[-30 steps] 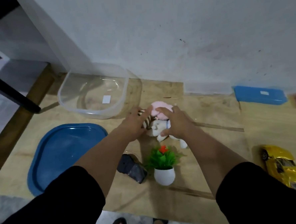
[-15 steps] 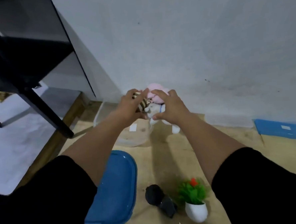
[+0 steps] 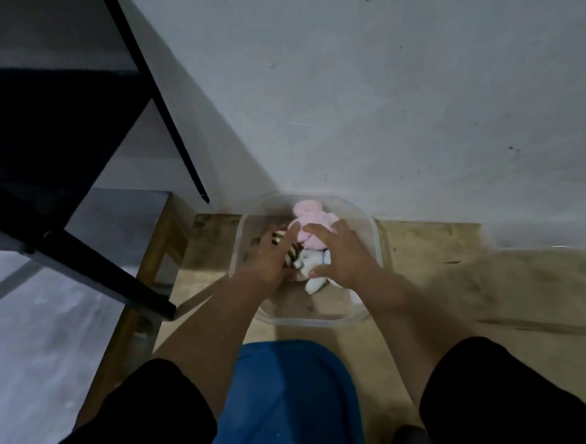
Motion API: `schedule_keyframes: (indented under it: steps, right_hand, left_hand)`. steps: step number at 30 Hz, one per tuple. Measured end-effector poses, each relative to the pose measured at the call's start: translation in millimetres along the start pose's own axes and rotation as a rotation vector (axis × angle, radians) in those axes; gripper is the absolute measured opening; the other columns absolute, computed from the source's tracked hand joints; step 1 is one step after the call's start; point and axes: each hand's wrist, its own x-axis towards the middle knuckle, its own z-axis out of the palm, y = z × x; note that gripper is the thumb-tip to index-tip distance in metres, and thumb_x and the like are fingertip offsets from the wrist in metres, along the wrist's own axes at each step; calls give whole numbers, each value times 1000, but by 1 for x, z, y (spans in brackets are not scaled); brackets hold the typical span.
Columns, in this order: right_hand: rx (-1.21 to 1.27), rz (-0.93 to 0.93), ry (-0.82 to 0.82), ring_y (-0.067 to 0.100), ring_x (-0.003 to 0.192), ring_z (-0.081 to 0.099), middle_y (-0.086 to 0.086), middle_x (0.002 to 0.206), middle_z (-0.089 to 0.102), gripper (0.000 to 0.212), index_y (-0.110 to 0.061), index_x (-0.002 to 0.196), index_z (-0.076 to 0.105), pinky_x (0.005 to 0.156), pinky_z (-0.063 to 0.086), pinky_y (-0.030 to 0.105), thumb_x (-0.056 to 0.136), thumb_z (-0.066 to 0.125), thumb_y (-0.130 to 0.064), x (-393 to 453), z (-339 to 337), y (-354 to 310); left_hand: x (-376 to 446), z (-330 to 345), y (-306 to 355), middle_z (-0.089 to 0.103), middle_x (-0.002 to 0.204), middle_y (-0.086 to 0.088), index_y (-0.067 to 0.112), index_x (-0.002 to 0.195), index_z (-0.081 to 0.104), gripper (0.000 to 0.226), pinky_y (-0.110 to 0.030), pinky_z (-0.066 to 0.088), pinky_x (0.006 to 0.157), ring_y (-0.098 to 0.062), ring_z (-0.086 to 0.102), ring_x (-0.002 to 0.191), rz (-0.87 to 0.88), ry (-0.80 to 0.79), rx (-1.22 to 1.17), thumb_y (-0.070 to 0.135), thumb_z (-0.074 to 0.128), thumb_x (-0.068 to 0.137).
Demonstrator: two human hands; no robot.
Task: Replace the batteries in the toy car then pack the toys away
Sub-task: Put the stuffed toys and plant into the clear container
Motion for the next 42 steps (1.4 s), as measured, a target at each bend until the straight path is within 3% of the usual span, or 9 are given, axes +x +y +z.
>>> schedule_keyframes:
  steps: [3, 6, 13, 16, 21, 28, 33, 37, 42]
  right_hand:
    - [-36, 17, 14, 29, 141, 16, 8, 156, 11, 81, -39, 142, 29, 111, 23, 35, 75, 74, -31, 3, 6, 2]
    - [-133, 24, 42, 30, 134, 30, 7, 152, 20, 79, -43, 141, 28, 105, 32, 34, 76, 72, -38, -1, 4, -3]
    - [-411, -85, 149, 28, 128, 36, 1, 151, 28, 71, -39, 145, 20, 101, 37, 40, 85, 57, -51, -26, -40, -18]
    - [-395, -103, 238, 29, 131, 34, 3, 152, 27, 72, -39, 145, 19, 103, 35, 43, 85, 56, -52, -56, -68, -11]
    - [-317, 0, 230, 31, 136, 28, 3, 155, 17, 79, -44, 145, 14, 107, 34, 46, 81, 62, -51, -143, -95, 32]
    - [-196, 113, 30, 33, 139, 27, 4, 157, 5, 99, -51, 142, 9, 108, 36, 45, 70, 76, -46, -276, -78, 99]
    - [-76, 135, -115, 31, 143, 18, 8, 157, 1, 104, -49, 143, 12, 111, 31, 41, 66, 80, -40, -324, -47, 120]
    - [-50, 104, -106, 29, 143, 15, 15, 154, 7, 96, -38, 147, 14, 112, 24, 35, 73, 76, -36, -331, -27, 130]
    - [-24, 114, -73, 31, 136, 29, 14, 150, 19, 85, -32, 148, 17, 108, 28, 32, 82, 69, -29, -333, -20, 130]
  left_hand:
    - [7, 3, -2, 1, 158, -5, 38, 149, 3, 89, -40, 18, 114, -35, 9, 142, -17, -12, 26, 29, 66, 86]
    - [7, -1, -1, 0, 158, -6, 37, 149, 1, 89, -41, 19, 114, -35, 6, 143, -30, -47, 59, 34, 64, 87]
    - [-10, -17, 22, 2, 160, -7, 34, 150, -5, 89, -47, 14, 116, -30, 5, 146, -27, -10, 405, 62, 49, 85]
    - [-32, -24, 45, 3, 160, -3, 32, 151, -1, 87, -54, 16, 113, -26, 2, 147, 14, 109, 379, 57, 52, 86]
    - [-88, -9, 99, -1, 161, -2, 34, 150, 1, 90, -57, 17, 113, -24, -3, 148, 71, 129, 258, 60, 55, 83]
    - [-173, 72, 162, -13, 159, 2, 41, 148, -2, 110, -60, 14, 113, -26, -12, 146, 151, -147, 148, 62, 70, 69]
    - [-204, 130, 185, -20, 157, -2, 44, 146, -11, 116, -62, 21, 110, -33, -14, 145, 133, -356, 267, 38, 78, 72]
    - [-210, 159, 188, -3, 158, -4, 39, 149, -6, 95, -50, 31, 109, -36, 1, 142, 101, -338, 324, 19, 63, 87]
    - [-208, 168, 189, 25, 151, -3, 24, 152, 4, 85, -38, 31, 109, -32, 22, 131, 152, -270, 313, 29, 61, 89]
